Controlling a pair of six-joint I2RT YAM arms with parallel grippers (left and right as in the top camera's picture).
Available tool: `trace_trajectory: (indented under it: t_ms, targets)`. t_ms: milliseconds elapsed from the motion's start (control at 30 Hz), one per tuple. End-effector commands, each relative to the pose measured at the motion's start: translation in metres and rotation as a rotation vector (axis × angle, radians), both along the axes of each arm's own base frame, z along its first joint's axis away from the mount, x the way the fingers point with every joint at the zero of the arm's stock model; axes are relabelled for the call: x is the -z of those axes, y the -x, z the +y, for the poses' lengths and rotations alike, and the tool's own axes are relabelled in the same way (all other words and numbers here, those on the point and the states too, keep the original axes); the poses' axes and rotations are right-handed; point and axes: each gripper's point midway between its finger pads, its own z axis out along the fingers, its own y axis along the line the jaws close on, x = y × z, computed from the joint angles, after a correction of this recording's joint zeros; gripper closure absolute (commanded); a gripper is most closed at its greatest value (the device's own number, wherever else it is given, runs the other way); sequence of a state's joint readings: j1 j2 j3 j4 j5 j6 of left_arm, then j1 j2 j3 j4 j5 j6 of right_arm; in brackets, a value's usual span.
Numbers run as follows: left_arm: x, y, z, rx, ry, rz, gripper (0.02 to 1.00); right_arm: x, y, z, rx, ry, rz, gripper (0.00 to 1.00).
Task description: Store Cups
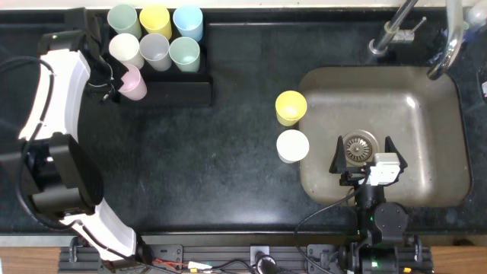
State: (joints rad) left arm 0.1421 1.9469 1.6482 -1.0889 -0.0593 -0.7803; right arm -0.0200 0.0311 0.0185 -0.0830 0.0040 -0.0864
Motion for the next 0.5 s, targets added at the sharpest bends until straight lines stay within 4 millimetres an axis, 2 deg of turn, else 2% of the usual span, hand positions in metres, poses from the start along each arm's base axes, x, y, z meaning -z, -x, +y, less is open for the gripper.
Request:
trace_trajectory:
  t_ms: [33, 267, 300, 333, 367, 400, 433, 500]
  targets:
    - [0.006, 0.016, 0.000, -0.019, 0.009, 0.064, 0.982, 0.004, 0.000, -0.001, 0.001, 0.003, 0.003, 0.003]
    - [0.019, 0.024, -0.001, -0.036, 0.016, 0.089, 0.982, 0.004, 0.000, -0.001, 0.001, 0.003, 0.003, 0.003]
    - [0.020, 0.024, -0.001, -0.042, 0.017, 0.091, 0.912, 0.004, 0.000, -0.001, 0.001, 0.003, 0.003, 0.003]
    - [0.020, 0.024, -0.001, -0.043, 0.017, 0.089, 0.671, 0.004, 0.000, -0.001, 0.001, 0.003, 0.003, 0.005]
    - [0.020, 0.022, -0.001, -0.042, 0.020, 0.083, 0.255, 0.004, 0.000, -0.001, 0.001, 0.003, 0.003, 0.003]
    - [0.020, 0.021, -0.001, -0.042, 0.022, 0.079, 0.088, 0.004, 0.000, -0.001, 0.001, 0.003, 0.003, 0.003]
    - [0.020, 0.020, -0.002, -0.041, 0.025, 0.073, 0.018, 0.004, 0.000, -0.001, 0.001, 0.003, 0.003, 0.003]
    - [0.017, 0.015, -0.003, -0.039, 0.034, 0.048, 0.018, 0.004, 0.000, -0.001, 0.001, 0.003, 0.003, 0.003]
